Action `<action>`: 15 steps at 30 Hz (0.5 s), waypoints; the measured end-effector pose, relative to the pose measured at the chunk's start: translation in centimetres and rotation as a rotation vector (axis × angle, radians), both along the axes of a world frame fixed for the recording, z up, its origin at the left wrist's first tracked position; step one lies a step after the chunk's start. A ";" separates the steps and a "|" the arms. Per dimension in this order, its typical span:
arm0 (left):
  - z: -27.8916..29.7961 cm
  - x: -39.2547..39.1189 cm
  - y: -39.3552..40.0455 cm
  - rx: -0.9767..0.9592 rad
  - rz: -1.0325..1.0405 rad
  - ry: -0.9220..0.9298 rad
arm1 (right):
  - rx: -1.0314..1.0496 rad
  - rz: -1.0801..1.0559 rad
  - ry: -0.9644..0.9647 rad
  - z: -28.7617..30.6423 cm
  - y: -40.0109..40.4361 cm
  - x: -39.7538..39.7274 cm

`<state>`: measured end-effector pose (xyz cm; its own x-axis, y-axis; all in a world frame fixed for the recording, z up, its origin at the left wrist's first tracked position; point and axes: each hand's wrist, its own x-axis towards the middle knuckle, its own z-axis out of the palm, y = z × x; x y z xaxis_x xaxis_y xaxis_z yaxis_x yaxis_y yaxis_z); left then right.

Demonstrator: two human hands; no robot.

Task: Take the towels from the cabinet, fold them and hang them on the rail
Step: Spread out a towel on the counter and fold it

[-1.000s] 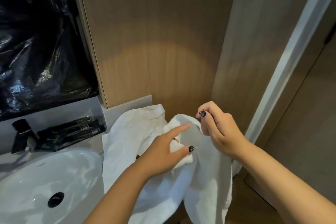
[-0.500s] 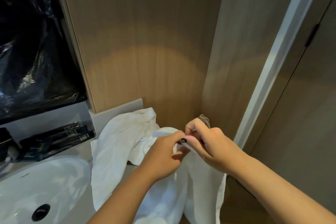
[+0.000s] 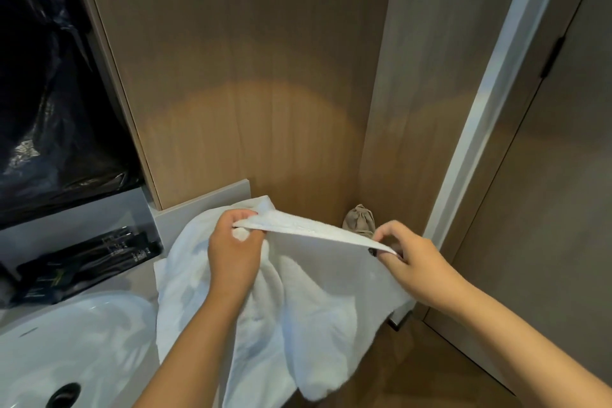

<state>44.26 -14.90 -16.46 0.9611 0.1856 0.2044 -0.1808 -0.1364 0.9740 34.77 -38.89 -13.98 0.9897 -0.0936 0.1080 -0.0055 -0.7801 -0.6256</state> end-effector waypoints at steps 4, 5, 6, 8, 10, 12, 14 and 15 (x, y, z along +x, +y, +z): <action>-0.4 -0.8 -0.7 -0.019 -0.162 0.226 | 0.355 -0.014 -0.025 1.3 1.3 0.1; -0.3 -1.1 -0.8 -0.072 -0.182 0.248 | 0.439 -0.010 -0.019 1.9 1.8 0.0; -0.2 -1.2 -0.8 -0.129 -0.190 0.270 | 0.524 -0.008 -0.009 2.4 2.3 -0.1; 0.0 -1.6 -0.6 -0.222 -0.209 0.337 | 0.678 -0.007 -0.002 3.0 2.9 -0.2; 0.2 -1.8 -0.1 -0.330 -0.244 0.395 | 0.865 -0.025 0.005 3.7 3.7 -0.5; 0.7 -2.2 0.2 -0.414 -0.274 0.392 | 1.016 -0.017 0.016 4.2 4.2 -0.8; 1.4 -2.8 0.5 -0.438 -0.323 0.353 | 1.065 0.049 0.042 4.2 4.5 -1.0; 1.8 -3.3 0.5 -0.457 -0.356 0.328 | 1.044 0.090 0.061 4.0 4.6 -1.1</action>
<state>40.95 -14.37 -14.66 0.9788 -0.1559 -0.1327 0.1768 0.3166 0.9319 33.68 -34.27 -9.93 0.9987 -0.0375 -0.0343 -0.0284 0.1476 -0.9886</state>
